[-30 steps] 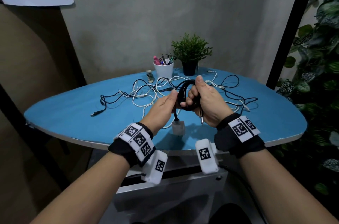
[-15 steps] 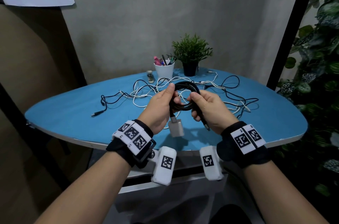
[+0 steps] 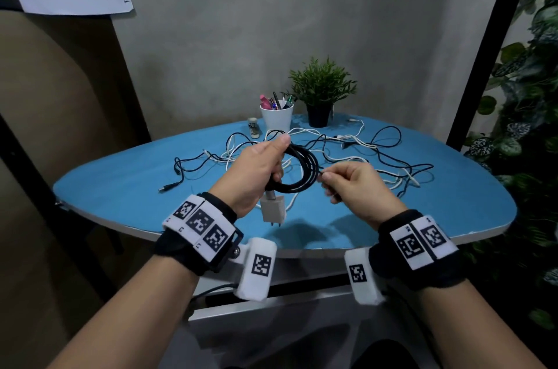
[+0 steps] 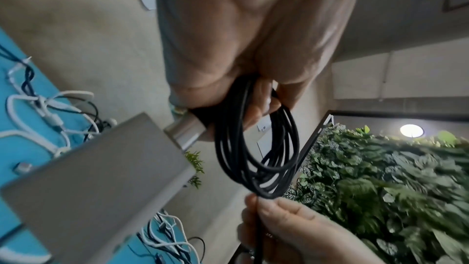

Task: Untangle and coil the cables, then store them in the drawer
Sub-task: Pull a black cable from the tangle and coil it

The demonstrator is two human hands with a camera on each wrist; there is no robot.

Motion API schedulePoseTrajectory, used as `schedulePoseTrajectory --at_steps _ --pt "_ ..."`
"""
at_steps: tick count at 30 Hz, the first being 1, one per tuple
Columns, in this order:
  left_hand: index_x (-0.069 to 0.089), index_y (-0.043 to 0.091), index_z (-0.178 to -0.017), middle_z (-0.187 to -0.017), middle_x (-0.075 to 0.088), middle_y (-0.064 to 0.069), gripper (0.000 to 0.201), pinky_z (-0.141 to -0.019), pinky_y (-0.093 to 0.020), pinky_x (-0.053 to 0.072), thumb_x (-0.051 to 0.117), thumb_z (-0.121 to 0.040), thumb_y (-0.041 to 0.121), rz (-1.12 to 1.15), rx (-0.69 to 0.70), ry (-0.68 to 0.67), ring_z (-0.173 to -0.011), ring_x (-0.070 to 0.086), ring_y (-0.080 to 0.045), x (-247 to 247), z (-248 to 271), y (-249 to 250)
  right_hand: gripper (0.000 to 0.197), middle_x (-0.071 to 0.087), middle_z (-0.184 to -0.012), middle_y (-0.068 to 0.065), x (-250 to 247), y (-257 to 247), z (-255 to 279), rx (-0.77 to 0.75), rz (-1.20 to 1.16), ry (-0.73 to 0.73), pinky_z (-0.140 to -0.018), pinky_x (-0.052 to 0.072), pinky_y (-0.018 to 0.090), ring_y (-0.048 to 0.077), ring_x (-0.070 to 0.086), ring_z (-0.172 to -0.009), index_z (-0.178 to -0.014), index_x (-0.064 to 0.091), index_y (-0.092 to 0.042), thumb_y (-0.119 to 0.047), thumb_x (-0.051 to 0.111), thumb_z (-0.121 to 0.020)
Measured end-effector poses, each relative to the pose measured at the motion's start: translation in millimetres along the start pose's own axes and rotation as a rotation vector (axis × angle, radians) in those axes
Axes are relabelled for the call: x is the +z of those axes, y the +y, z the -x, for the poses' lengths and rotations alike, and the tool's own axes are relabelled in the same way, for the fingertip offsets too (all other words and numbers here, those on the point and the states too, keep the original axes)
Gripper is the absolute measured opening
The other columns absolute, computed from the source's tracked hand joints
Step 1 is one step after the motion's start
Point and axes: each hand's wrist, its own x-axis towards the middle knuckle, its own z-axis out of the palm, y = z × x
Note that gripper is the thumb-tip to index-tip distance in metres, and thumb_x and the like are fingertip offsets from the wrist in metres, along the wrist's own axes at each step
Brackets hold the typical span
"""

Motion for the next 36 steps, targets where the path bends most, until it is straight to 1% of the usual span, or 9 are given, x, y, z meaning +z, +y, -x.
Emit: schedulePoseTrajectory --at_steps 3,9,14,16,19,25,28,32,36 --pt "0.04 0.021 -0.06 -0.049 0.035 0.011 0.039 -0.056 -0.029 0.027 0.048 -0.095 0.038 -0.247 0.04 -0.052 -0.05 0.033 -0.01 -3.3 4.0 -3.5 0.02 0.065 -0.073 -0.005 -8.8 -4.7 -8.5 -0.048 0.104 0.159 -0.068 0.047 0.032 0.012 0.055 -0.067 -0.076 0.066 -0.021 -0.015 0.056 -0.092" --pt "0.043 0.017 -0.071 -0.06 0.038 0.003 0.037 -0.044 -0.021 0.032 0.043 -0.094 0.046 -0.779 0.105 -0.018 -0.051 0.036 -0.013 -8.7 3.4 -9.4 0.014 0.065 -0.073 -0.004 -15.2 -15.7 -6.8 -0.074 0.172 0.212 -0.062 0.041 0.024 0.006 0.053 -0.064 -0.087 0.071 -0.015 -0.02 0.059 -0.091" --pt "0.049 0.013 -0.085 -0.066 0.048 0.003 0.036 -0.052 -0.029 0.029 0.038 -0.096 0.046 -0.922 0.112 0.044 -0.059 0.043 -0.012 -8.8 -1.6 -18.2 0.013 0.056 -0.069 0.011 -3.5 -18.1 3.7 0.031 -0.269 0.096 -0.049 0.048 0.022 0.012 0.051 -0.05 -0.079 0.064 -0.006 -0.005 0.058 -0.09" --pt "0.047 0.013 -0.085 -0.068 0.049 0.002 0.036 -0.053 -0.028 0.03 0.036 -0.097 0.045 -0.906 0.103 0.05 -0.062 0.044 -0.011 -4.8 -2.0 -21.0 0.01 0.054 -0.07 0.01 0.7 -22.8 6.0 0.052 -0.53 0.05 -0.052 0.054 0.019 0.01 0.057 -0.05 -0.081 0.058 -0.002 -0.001 0.055 -0.091" --pt "0.045 0.012 -0.082 -0.07 0.047 0.001 0.037 -0.056 -0.029 0.032 0.033 -0.098 0.043 -0.811 0.073 0.045 -0.064 0.043 -0.015 -0.8 -2.1 -23.6 0.01 0.057 -0.07 0.01 5.4 -26.1 7.2 0.025 -0.607 0.015 -0.056 0.057 0.021 0.015 0.065 -0.056 -0.082 0.055 -0.002 0.004 0.054 -0.09" --pt "0.043 0.014 -0.071 -0.066 0.046 -0.002 0.042 -0.068 -0.035 0.036 0.032 -0.098 0.044 -0.434 0.089 0.054 -0.065 0.042 -0.018 5.8 -0.5 -24.6 0.014 0.061 -0.069 0.001 14.2 -19.2 5.9 -0.163 -0.088 0.131 -0.056 0.047 0.013 0.0 0.057 -0.057 -0.072 0.063 -0.013 -0.004 0.073 -0.077" --pt "0.041 0.017 -0.068 -0.062 0.043 0.002 0.041 -0.07 -0.036 0.034 0.031 -0.099 0.042 -0.298 0.098 0.027 -0.068 0.041 -0.021 10.8 -0.6 -19.7 0.021 0.056 -0.079 -0.004 17.3 -15.1 5.7 -0.208 0.048 0.246 -0.065 0.045 0.016 0.005 0.055 -0.071 -0.064 0.06 -0.02 -0.013 0.079 -0.072" --pt "0.038 0.017 -0.069 -0.059 0.036 0.006 0.038 -0.065 -0.029 0.03 0.031 -0.101 0.035 -0.087 0.082 -0.037 -0.06 0.035 -0.012 18.0 0.7 -12.8 0.032 0.057 -0.093 0.0 15.6 -15.6 2.0 -0.174 -0.258 0.251 -0.079 0.047 0.03 0.021 0.059 -0.088 -0.07 0.045 -0.019 -0.005 0.073 -0.075" --pt "0.037 0.018 -0.07 -0.059 0.034 0.008 0.036 -0.064 -0.03 0.027 0.031 -0.101 0.035 -0.027 0.109 -0.051 -0.058 0.029 -0.01 18.1 -1.3 -13.2 0.03 0.06 -0.08 0.011 11.0 -18.7 2.6 -0.187 -0.477 0.078 -0.076 0.052 0.033 0.018 0.065 -0.067 -0.084 0.04 -0.017 0.005 0.06 -0.085"
